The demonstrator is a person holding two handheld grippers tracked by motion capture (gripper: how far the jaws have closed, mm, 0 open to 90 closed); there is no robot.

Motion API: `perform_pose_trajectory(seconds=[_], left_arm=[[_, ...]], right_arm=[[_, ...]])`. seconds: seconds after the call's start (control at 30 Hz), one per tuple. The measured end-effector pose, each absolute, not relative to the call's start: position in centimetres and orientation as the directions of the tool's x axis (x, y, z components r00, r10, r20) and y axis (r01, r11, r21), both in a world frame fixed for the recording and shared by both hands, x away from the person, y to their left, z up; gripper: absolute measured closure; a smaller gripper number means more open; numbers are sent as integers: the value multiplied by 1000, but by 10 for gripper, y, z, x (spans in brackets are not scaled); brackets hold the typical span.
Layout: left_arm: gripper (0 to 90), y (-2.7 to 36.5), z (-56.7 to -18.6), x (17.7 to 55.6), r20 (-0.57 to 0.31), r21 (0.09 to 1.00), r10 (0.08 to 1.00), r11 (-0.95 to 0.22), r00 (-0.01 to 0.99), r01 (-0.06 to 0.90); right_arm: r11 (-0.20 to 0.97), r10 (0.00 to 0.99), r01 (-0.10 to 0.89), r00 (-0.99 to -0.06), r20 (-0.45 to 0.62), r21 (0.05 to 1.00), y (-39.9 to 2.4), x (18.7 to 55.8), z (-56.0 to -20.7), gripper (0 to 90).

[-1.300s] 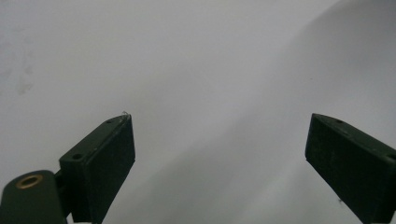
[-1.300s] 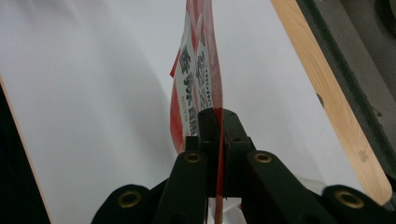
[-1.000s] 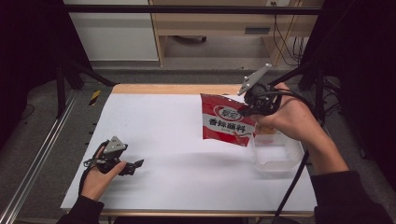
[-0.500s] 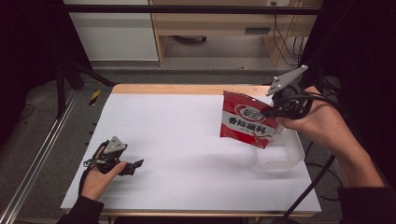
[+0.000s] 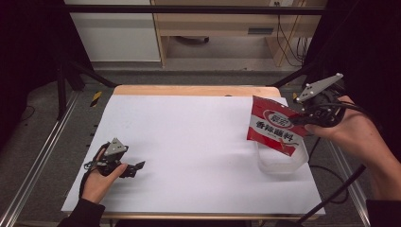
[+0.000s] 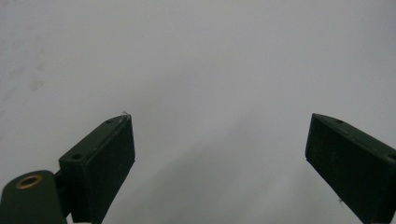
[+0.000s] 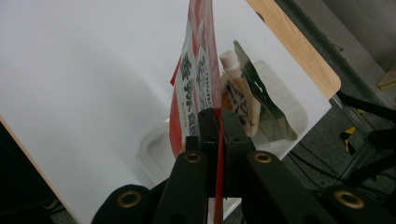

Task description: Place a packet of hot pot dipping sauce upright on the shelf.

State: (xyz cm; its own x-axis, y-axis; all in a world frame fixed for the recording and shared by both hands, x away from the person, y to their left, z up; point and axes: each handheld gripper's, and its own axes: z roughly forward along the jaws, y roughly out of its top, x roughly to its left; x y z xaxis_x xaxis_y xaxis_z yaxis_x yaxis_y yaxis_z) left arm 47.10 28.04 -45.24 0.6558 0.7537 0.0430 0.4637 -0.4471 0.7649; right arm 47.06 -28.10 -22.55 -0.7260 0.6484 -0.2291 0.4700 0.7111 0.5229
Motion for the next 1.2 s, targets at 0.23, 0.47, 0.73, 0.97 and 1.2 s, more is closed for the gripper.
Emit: perform_pose_trajectory(seconds=[0.23, 0.47, 0.73, 0.97, 1.2], left_arm=[[83, 280, -452, 471, 44, 766, 753, -447, 656, 462], [83, 280, -452, 471, 43, 765, 750, -449, 660, 462], [84, 281, -452, 471, 41, 766, 751, -447, 659, 462], [84, 279, -453, 471, 46, 762, 748, -455, 662, 460], [84, 277, -455, 471, 48, 757, 743, -463, 667, 461]], right_arm=[[696, 675, 506, -702, -225, 510, -300, 470, -232, 897], [687, 691, 526, -686, -227, 502, -308, 471, -235, 897], [677, 703, 543, -677, -218, 498, -313, 473, -247, 897], [663, 709, 549, -679, -190, 510, -314, 476, -268, 896], [646, 721, 570, -674, -161, 508, -320, 475, -288, 894]])
